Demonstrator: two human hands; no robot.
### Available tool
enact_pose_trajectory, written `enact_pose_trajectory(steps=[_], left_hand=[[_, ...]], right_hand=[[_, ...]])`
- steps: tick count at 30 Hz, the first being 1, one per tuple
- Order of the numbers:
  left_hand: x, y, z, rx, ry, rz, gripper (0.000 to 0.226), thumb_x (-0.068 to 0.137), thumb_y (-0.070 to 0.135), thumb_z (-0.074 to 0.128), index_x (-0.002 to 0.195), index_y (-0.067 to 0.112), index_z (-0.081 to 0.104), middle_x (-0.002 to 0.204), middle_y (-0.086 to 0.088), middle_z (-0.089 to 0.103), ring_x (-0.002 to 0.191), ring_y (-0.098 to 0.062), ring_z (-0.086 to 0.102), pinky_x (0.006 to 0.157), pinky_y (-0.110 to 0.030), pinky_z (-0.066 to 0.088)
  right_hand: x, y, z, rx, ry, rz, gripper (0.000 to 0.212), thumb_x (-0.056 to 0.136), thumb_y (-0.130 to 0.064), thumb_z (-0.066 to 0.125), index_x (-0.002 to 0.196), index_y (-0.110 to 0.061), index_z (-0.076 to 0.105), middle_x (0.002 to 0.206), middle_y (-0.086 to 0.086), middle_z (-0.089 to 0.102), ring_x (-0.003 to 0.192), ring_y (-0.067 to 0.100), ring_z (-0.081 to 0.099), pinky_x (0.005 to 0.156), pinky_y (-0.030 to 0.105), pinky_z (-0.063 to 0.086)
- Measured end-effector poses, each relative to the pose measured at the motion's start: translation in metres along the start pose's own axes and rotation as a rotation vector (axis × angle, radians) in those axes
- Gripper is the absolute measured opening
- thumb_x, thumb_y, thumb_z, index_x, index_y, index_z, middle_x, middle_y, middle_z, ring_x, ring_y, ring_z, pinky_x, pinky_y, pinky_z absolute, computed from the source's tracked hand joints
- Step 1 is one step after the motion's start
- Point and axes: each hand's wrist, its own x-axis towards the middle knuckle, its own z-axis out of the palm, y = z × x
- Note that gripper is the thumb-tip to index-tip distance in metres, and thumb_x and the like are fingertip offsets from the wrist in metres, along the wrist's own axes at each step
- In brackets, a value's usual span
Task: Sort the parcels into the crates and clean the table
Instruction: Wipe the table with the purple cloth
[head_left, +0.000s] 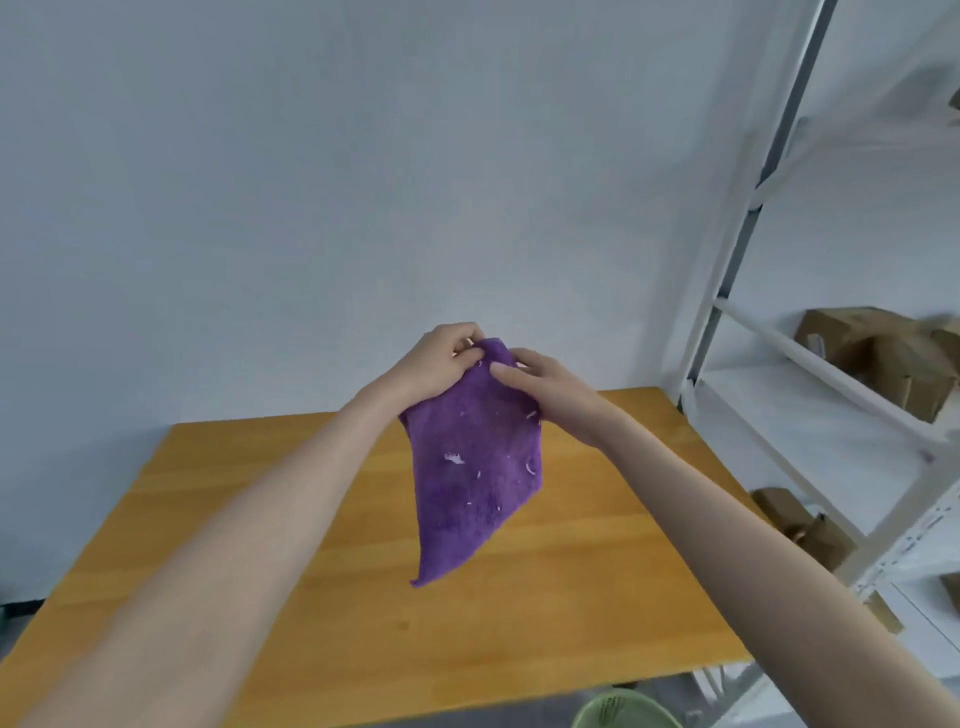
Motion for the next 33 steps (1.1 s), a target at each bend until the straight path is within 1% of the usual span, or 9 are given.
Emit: enact_pose_trajectory(steps=[3,7,12,18,21,25,27,30,33], left_hand=[[0.032,0.008,-0.008,0.091,-0.045,0.022,0.012,0.093,0.011,0.055,0.092,0.013,0.067,0.088,-0.004,0.066,0.080,-0.015,0.058,0.076,-0.024,0.044],[0.066,0.014,-0.019,0.302,-0.082,0.054,0.008,0.087,0.018,0.065,0.082,0.013,0.068,0.078,0.004,0.062,0.075,-0.011,0.054,0.065,-0.017,0.039],[0.091,0.015,-0.033,0.384,-0.130,0.090,0.009,0.086,0.023,0.065,0.081,0.016,0.065,0.082,0.004,0.061,0.080,-0.013,0.056,0.071,-0.025,0.045],[0.117,0.008,-0.064,0.546,-0.274,-0.053,0.020,0.093,0.029,0.057,0.082,0.012,0.059,0.077,-0.001,0.057,0.070,-0.016,0.053,0.053,-0.021,0.038],[0.125,-0.002,-0.068,0.323,-0.280,-0.147,0.029,0.097,0.029,0.049,0.077,0.009,0.055,0.072,-0.005,0.054,0.065,-0.018,0.048,0.058,-0.027,0.037],[0.131,-0.016,-0.053,-0.133,-0.231,-0.341,0.033,0.103,0.027,0.034,0.089,0.006,0.055,0.076,-0.012,0.056,0.057,-0.021,0.051,0.049,-0.026,0.040],[0.131,-0.019,-0.046,-0.315,-0.238,-0.401,0.035,0.104,0.027,0.028,0.092,0.006,0.053,0.071,-0.012,0.054,0.051,-0.022,0.049,0.043,-0.025,0.039],[0.132,-0.022,-0.036,-0.631,-0.254,-0.483,0.032,0.104,0.032,0.027,0.098,0.013,0.052,0.081,-0.008,0.059,0.062,-0.021,0.060,0.058,-0.032,0.050],[0.130,-0.027,-0.024,-0.869,-0.333,-0.533,0.029,0.102,0.037,0.032,0.101,0.012,0.046,0.087,-0.010,0.063,0.071,-0.022,0.069,0.061,-0.044,0.058]], right_hand=[[0.032,-0.011,-0.020,-0.106,0.024,-0.116,0.040,0.089,-0.021,0.065,0.126,-0.029,0.053,0.110,-0.001,0.067,0.095,0.014,0.065,0.080,0.028,0.056],[0.071,-0.021,-0.050,-0.439,0.063,-0.121,0.006,0.085,-0.017,0.068,0.087,-0.012,0.065,0.081,0.000,0.062,0.069,0.011,0.060,0.066,0.032,0.052],[0.101,-0.026,-0.064,-0.635,0.010,-0.242,0.022,0.079,-0.028,0.075,0.092,-0.010,0.074,0.110,-0.005,0.057,0.099,0.008,0.051,0.082,0.017,0.040],[0.134,-0.038,-0.087,-0.878,0.107,-0.266,0.038,0.086,-0.032,0.067,0.086,0.006,0.068,0.098,0.015,0.062,0.093,0.026,0.054,0.084,0.039,0.043],[0.147,-0.037,-0.093,-0.798,0.294,-0.224,0.032,0.089,-0.027,0.062,0.076,0.002,0.057,0.088,0.016,0.057,0.087,0.030,0.053,0.077,0.038,0.042],[0.145,-0.016,-0.079,-0.672,0.617,-0.185,0.025,0.086,-0.017,0.059,0.110,-0.012,0.059,0.116,0.011,0.050,0.111,0.027,0.046,0.097,0.038,0.038],[0.133,-0.006,-0.065,-0.579,0.708,-0.301,0.019,0.085,-0.013,0.059,0.104,-0.010,0.061,0.104,0.008,0.055,0.099,0.023,0.051,0.090,0.032,0.042],[0.108,0.007,-0.038,-0.328,0.541,-0.223,0.016,0.091,-0.017,0.055,0.079,-0.011,0.063,0.075,-0.001,0.063,0.072,0.014,0.058,0.069,0.025,0.046],[0.091,0.026,-0.018,-0.118,0.451,-0.103,0.021,0.096,-0.028,0.051,0.086,-0.016,0.065,0.080,-0.009,0.065,0.071,0.005,0.060,0.066,0.018,0.046]])
